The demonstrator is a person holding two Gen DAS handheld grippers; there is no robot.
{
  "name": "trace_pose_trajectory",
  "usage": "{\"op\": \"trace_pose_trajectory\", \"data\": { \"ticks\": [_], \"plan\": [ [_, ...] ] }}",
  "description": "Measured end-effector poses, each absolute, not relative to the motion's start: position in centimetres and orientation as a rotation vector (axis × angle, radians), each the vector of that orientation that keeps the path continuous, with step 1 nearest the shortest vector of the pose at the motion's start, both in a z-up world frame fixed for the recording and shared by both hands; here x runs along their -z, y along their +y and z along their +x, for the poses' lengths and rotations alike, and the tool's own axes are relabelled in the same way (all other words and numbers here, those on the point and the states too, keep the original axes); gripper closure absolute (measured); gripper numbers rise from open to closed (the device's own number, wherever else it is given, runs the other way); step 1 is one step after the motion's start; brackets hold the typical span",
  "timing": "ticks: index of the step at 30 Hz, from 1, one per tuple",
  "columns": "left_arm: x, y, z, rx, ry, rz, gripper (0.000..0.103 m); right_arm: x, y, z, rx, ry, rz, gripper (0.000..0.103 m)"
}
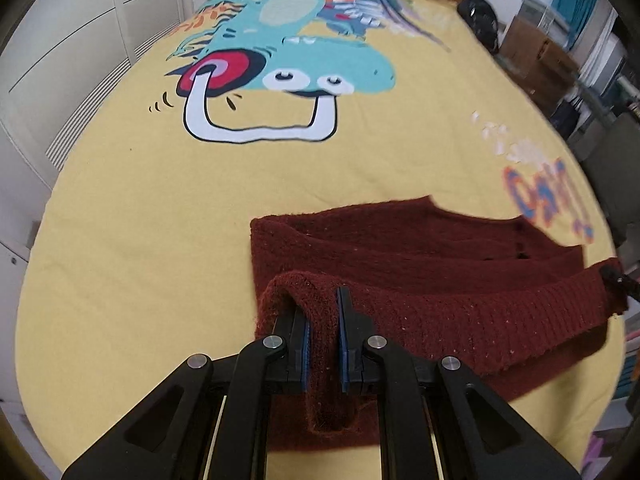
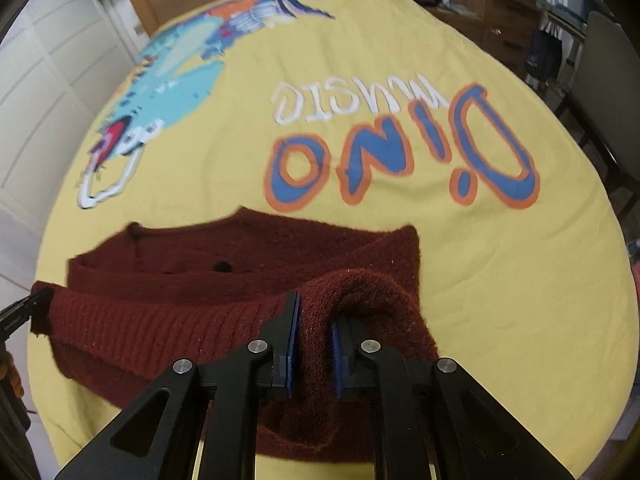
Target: Fold small clothes
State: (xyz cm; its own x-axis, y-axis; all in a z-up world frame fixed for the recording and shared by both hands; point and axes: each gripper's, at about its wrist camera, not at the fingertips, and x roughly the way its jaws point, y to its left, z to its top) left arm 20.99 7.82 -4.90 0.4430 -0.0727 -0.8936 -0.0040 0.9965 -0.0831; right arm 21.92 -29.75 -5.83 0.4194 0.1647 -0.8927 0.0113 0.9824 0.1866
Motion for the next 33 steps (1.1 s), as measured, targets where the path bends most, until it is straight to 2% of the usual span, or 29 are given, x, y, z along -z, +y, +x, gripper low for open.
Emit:
{"op": "trace_pose_trajectory", "data": {
  "ticks": [5, 6, 7, 10, 11, 12, 13, 14, 15, 16, 18, 20, 21, 24, 30, 33],
  "plan": [
    [7.2, 7.3, 22.1, -0.017, 1.129, -0.037, 0.092, 7.0, -29.7, 22.5, -0.086, 1.143, 0.199, 0.082],
    [7.5, 7.3, 22.2, -0.027, 1.135, -0.032, 0.091, 7.0, -29.6, 22.5, -0.091, 1.142, 0.202, 0.075],
    [7.7, 7.3, 22.3, -0.034, 1.144, -0.032, 0.091, 7.0, -29.6, 22.5, -0.095, 1.138, 0.205, 0.062],
    [8.2, 7.5, 22.7, -0.047, 1.175, -0.034, 0.084, 6.4, -29.4, 22.1, -0.099, 1.108, 0.196, 0.042],
    [8.2, 7.5, 22.6, -0.043, 1.180, -0.040, 0.077, 6.1, -29.4, 21.9, -0.092, 1.097, 0.187, 0.041],
    [8.0, 7.6, 22.5, -0.031, 1.180, -0.054, 0.066, 5.8, -29.3, 21.7, -0.089, 1.088, 0.179, 0.037],
    [7.6, 7.6, 22.3, -0.007, 1.173, -0.070, 0.058, 5.3, -29.2, 21.5, -0.087, 1.076, 0.169, 0.028],
    [7.0, 7.5, 22.0, -0.003, 1.157, -0.069, 0.041, 5.0, -29.1, 21.3, -0.086, 1.067, 0.159, 0.023],
    [6.4, 7.4, 21.6, -0.006, 1.130, -0.057, 0.031, 4.6, -28.9, 21.0, -0.090, 1.057, 0.150, 0.022],
    [5.8, 7.2, 21.3, 0.002, 1.108, -0.049, 0.026, 4.1, -28.6, 20.6, -0.099, 1.041, 0.138, 0.021],
    [4.5, 6.9, 20.6, 0.022, 1.072, -0.050, 0.010, 3.5, -28.1, 20.0, -0.099, 1.029, 0.118, 0.019],
    [3.6, 6.4, 20.2, 0.033, 1.050, -0.049, 0.003, 2.9, -27.4, 19.2, -0.113, 1.009, 0.103, 0.017],
    [3.2, 6.2, 19.9, 0.043, 1.037, -0.052, 0.002, 2.7, -27.1, 18.8, -0.118, 0.999, 0.100, 0.017],
    [2.6, 5.2, 19.1, 0.071, 1.018, -0.054, 0.001, 2.6, -25.7, 17.5, -0.130, 0.980, 0.076, 0.000],
    [3.6, 2.0, 17.2, 0.125, 0.982, 0.001, 0.001, 4.7, -22.9, 15.3, -0.160, 0.949, 0.066, 0.001],
    [5.7, 0.7, 16.7, 0.151, 1.024, 0.012, 0.001, 7.2, -21.3, 14.7, -0.169, 1.005, 0.035, 0.001]
  ]
}}
